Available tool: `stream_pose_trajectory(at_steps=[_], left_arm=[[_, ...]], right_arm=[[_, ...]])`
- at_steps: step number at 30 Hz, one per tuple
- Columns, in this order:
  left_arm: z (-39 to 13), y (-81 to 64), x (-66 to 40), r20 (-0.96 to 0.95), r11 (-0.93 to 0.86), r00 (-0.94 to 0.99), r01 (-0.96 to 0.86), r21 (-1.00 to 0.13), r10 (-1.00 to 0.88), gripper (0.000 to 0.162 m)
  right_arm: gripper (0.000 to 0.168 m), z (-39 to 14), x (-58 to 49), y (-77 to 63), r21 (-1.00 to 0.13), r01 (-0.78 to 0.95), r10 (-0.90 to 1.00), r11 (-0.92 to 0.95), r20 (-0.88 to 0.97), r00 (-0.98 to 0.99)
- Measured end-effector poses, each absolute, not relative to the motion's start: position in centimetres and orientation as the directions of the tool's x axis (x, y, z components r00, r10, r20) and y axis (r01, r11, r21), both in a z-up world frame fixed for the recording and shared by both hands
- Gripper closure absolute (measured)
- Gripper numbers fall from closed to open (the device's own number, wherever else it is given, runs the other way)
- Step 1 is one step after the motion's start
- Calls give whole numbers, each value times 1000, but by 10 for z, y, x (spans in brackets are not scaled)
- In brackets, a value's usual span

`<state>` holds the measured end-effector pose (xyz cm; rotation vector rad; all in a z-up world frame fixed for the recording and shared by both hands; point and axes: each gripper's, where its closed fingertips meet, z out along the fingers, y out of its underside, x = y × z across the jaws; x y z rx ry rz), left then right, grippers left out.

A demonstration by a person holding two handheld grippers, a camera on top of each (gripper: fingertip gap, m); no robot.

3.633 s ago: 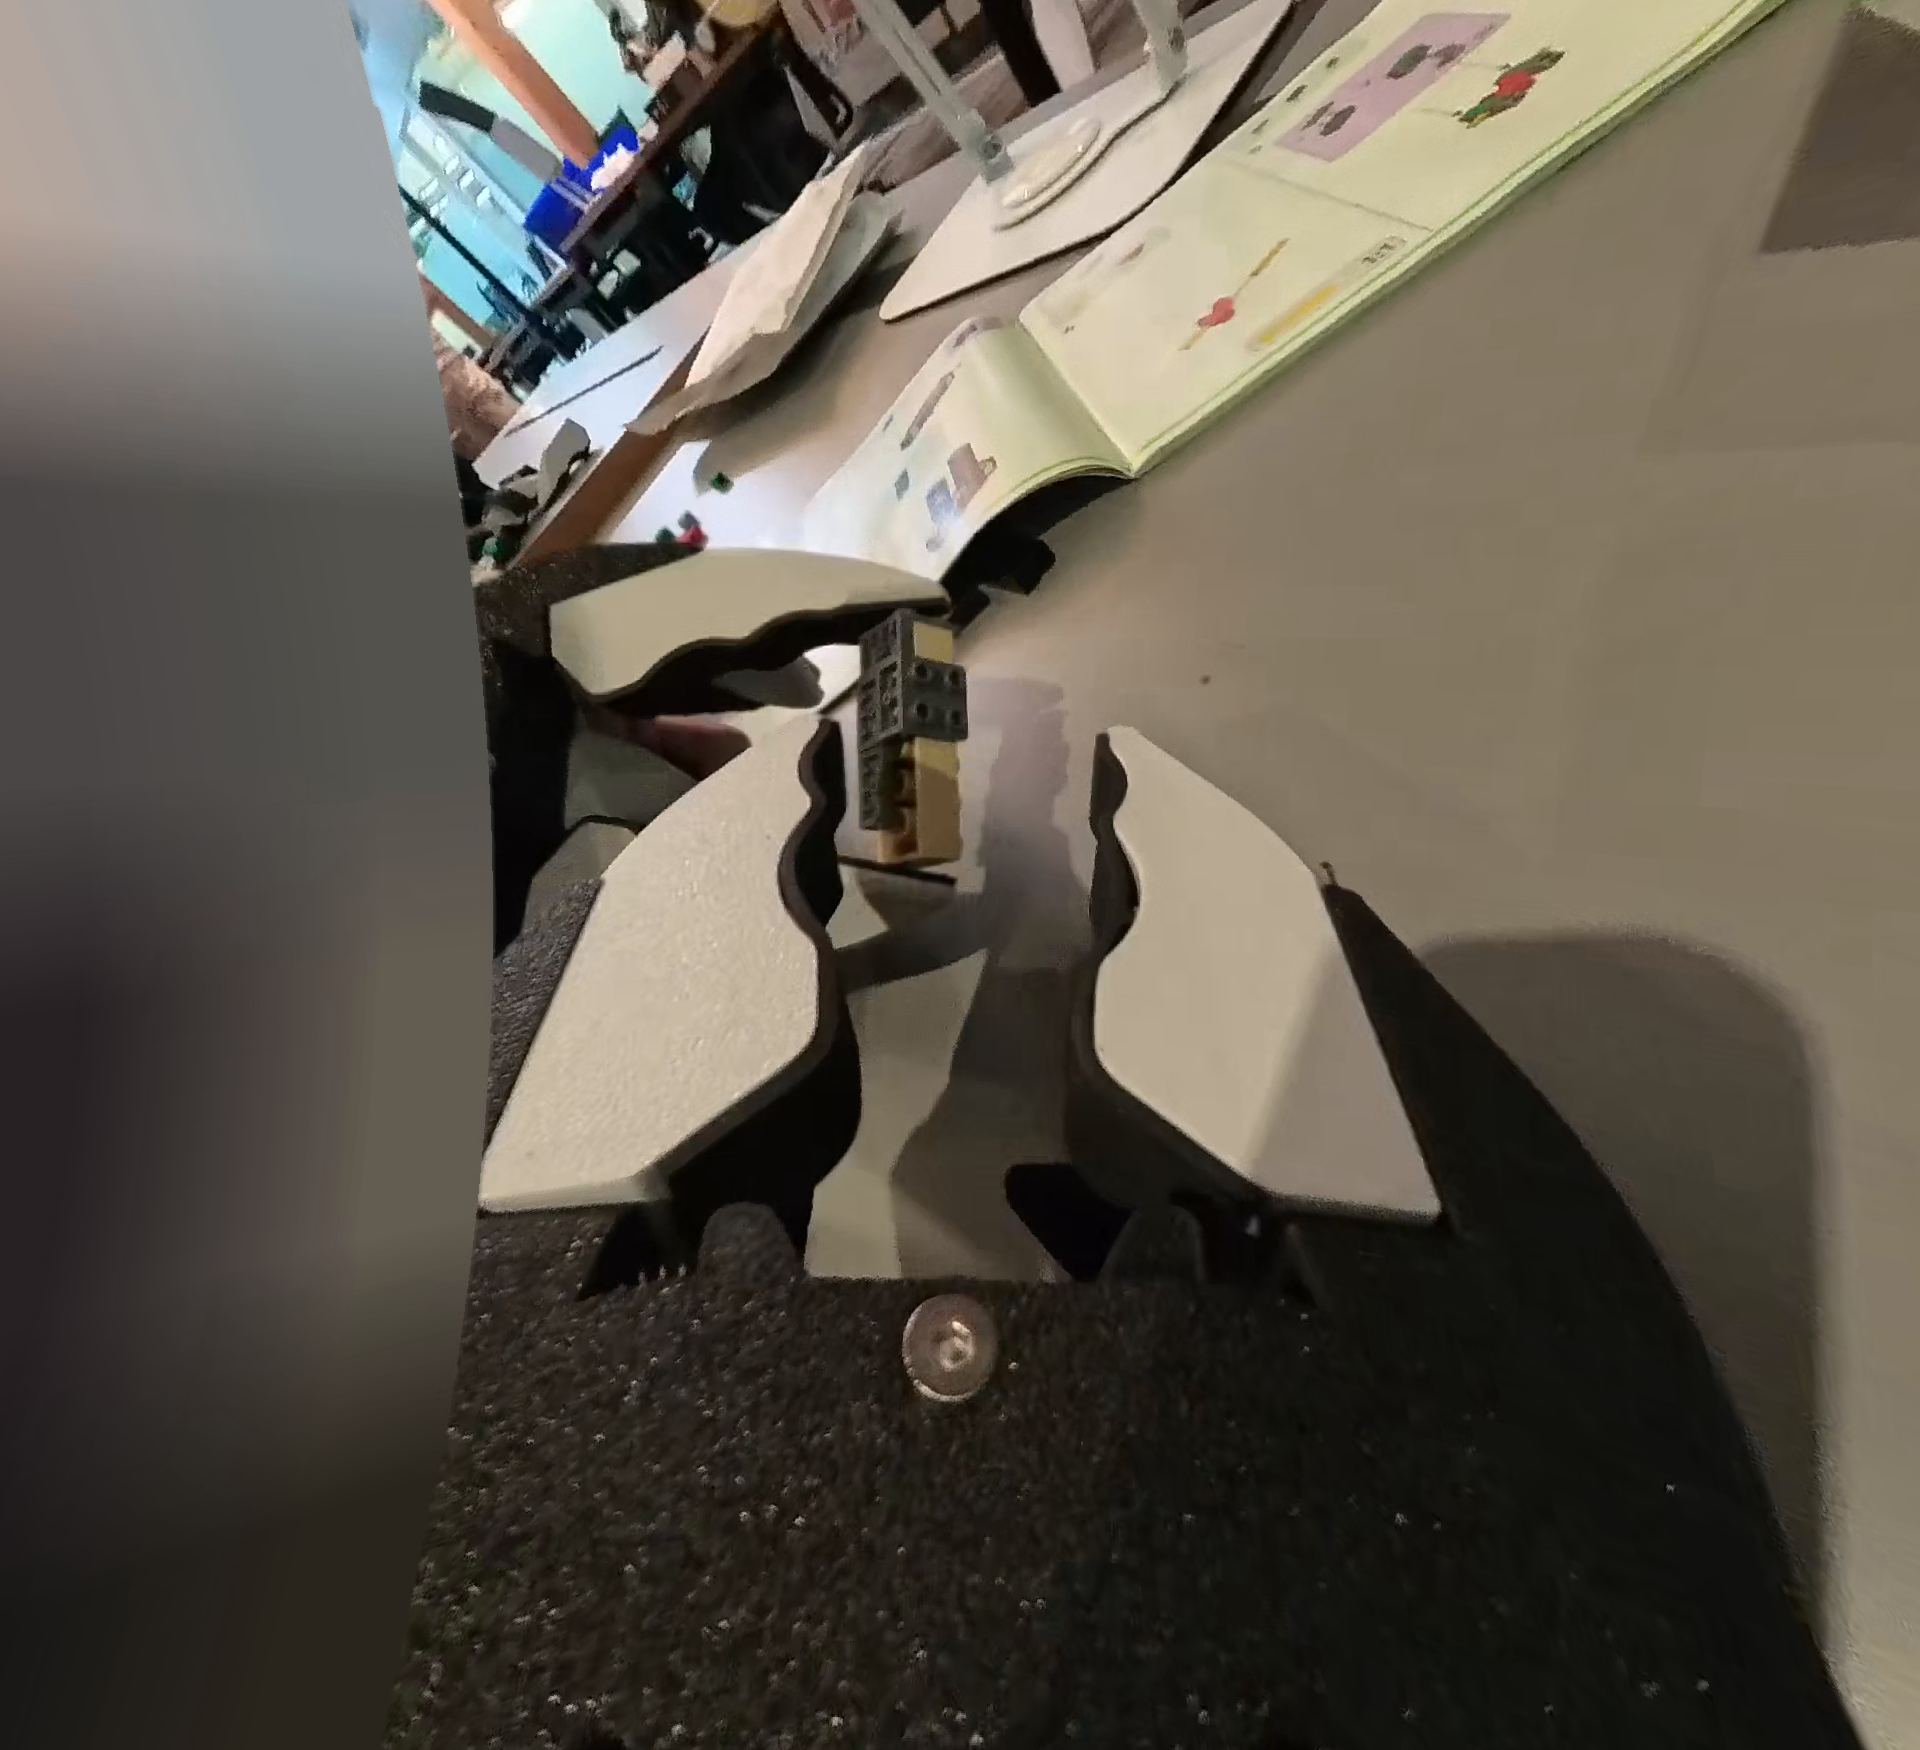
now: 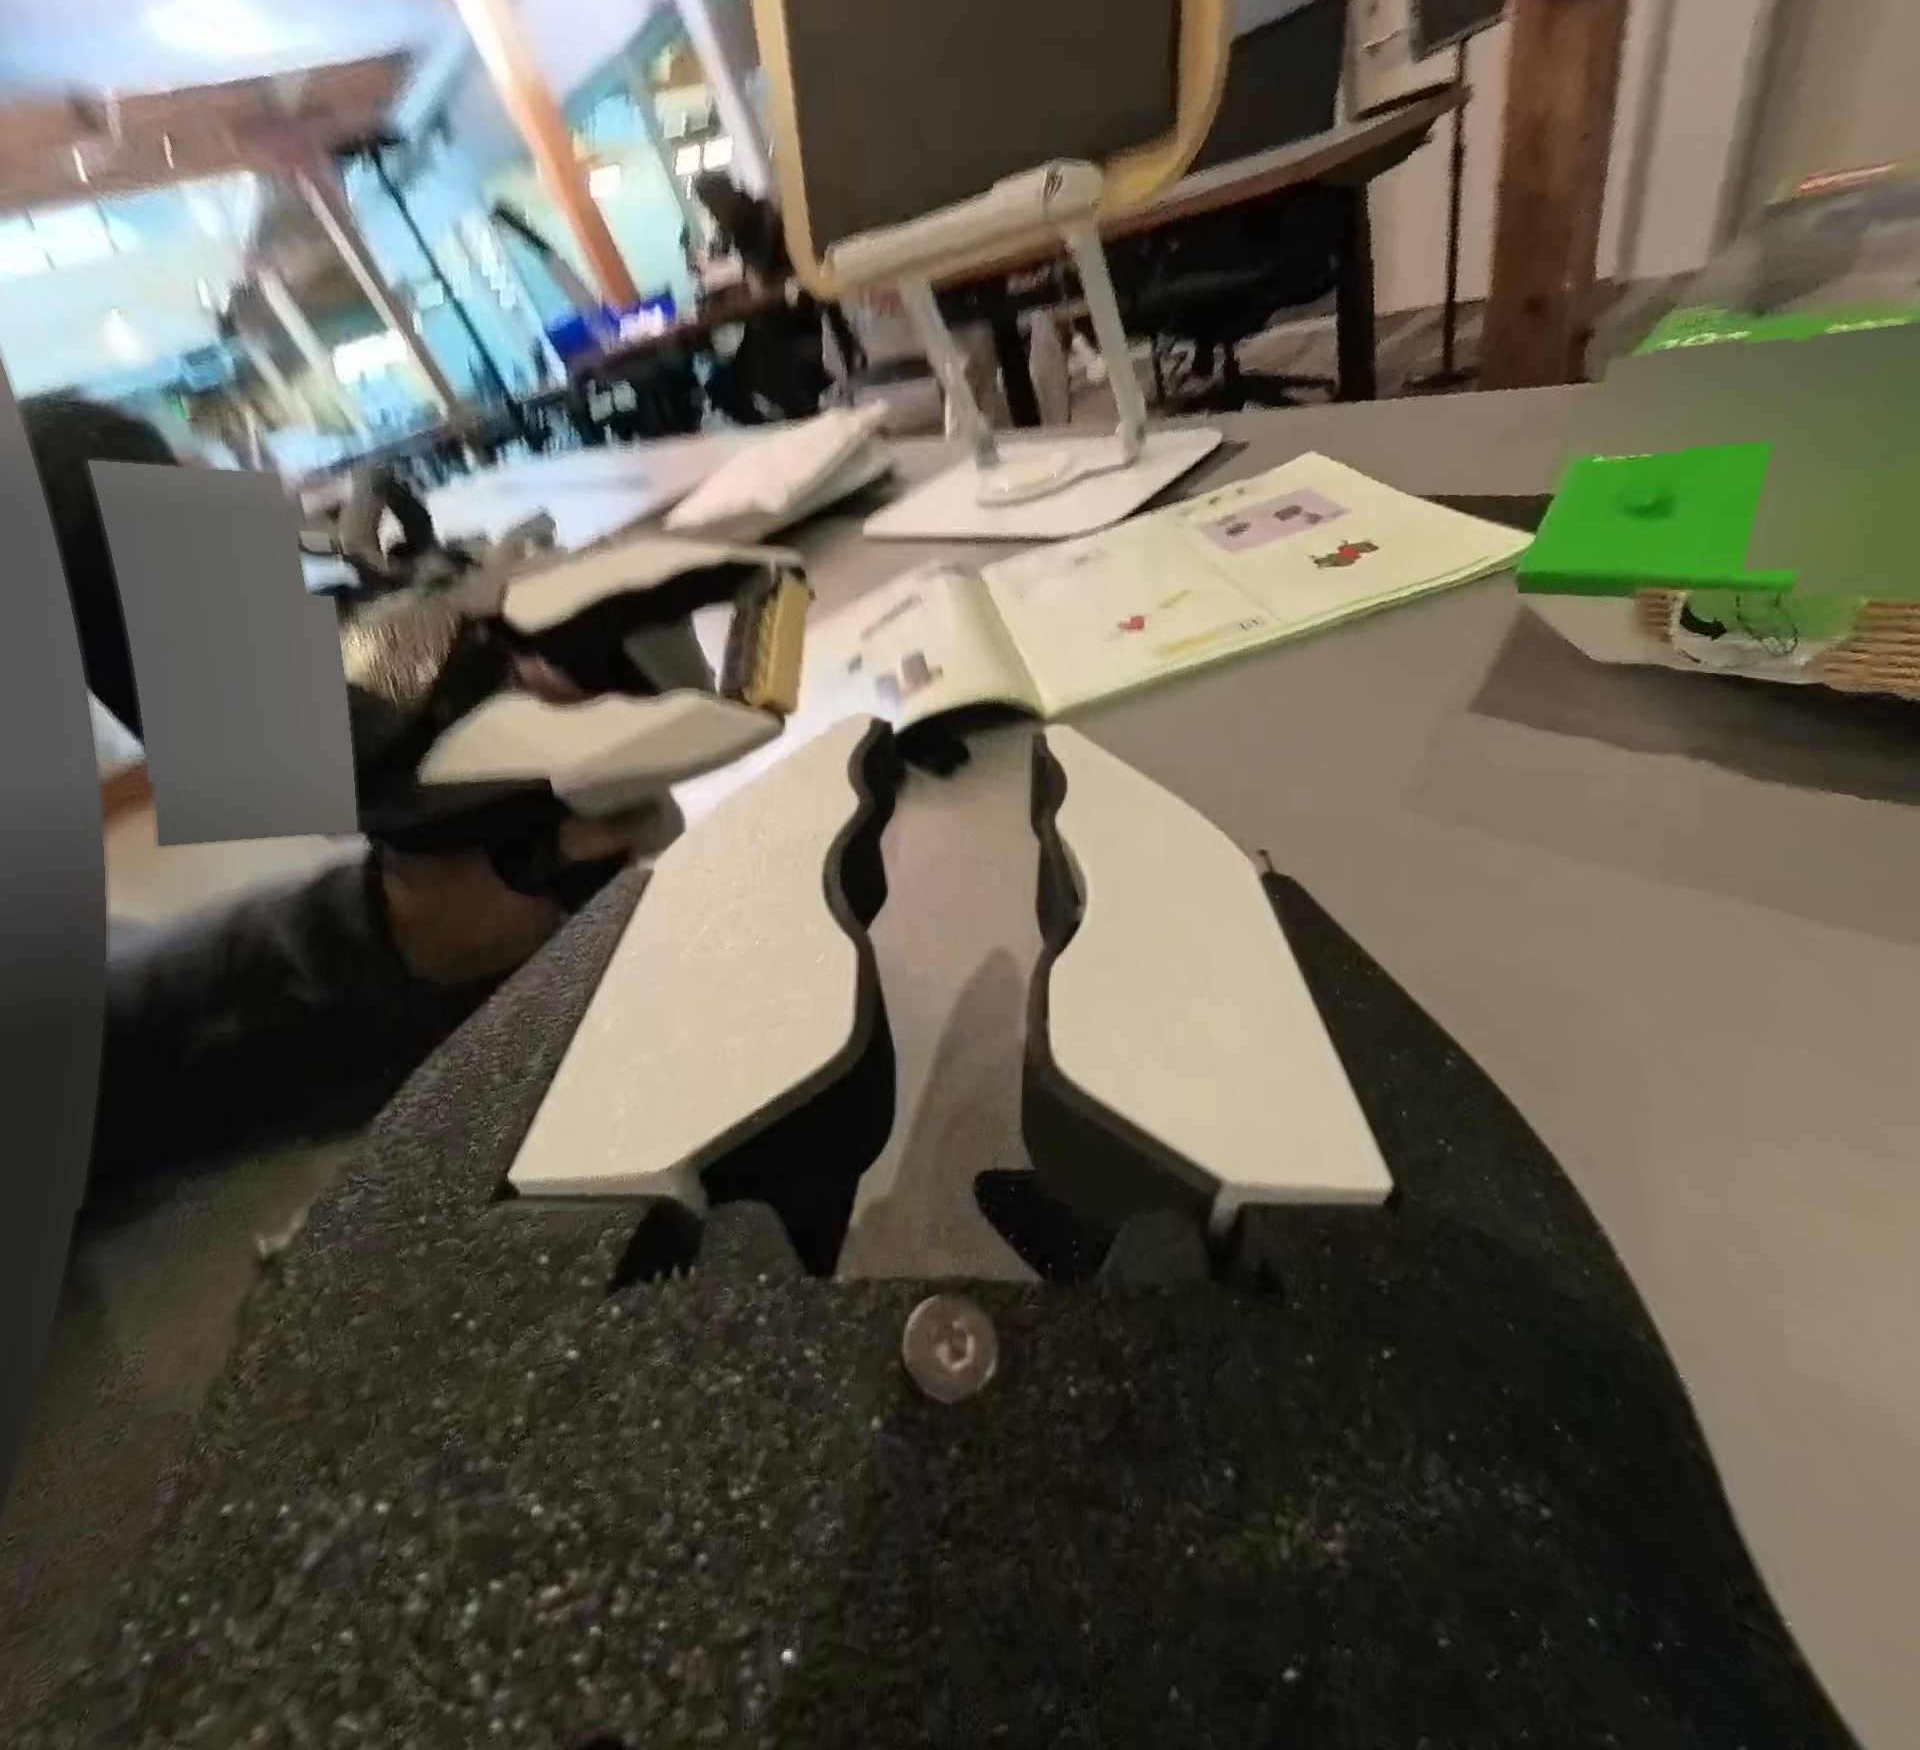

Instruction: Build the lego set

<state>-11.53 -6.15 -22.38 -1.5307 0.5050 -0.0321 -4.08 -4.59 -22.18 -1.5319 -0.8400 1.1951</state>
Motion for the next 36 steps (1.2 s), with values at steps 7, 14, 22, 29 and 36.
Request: stream_pose_trajectory(at_steps=[7,14,22,29,36], left_arm=[[-219,-60,-136,-203,50,930,-197,-979,-306,105],[-217,-63,-137,-196,66,929,-184,-981,-314,105],[-216,-66,-139,-190,77,928,-174,-982,-322,105],[-216,-66,-138,-203,79,926,-187,-979,-320,105],[-216,-66,-138,-199,80,926,-183,-980,-320,105]], right_arm=[[146,-233,-50,-74,-954,114,957,-278,-284,-49],[151,-255,-73,-165,-937,341,898,-68,-207,-388],[152,-287,-89,-179,-859,501,956,111,-46,-290],[137,-301,-93,-181,-801,589,980,110,-13,-201],[152,-309,-90,-175,-760,626,979,173,65,-192]])
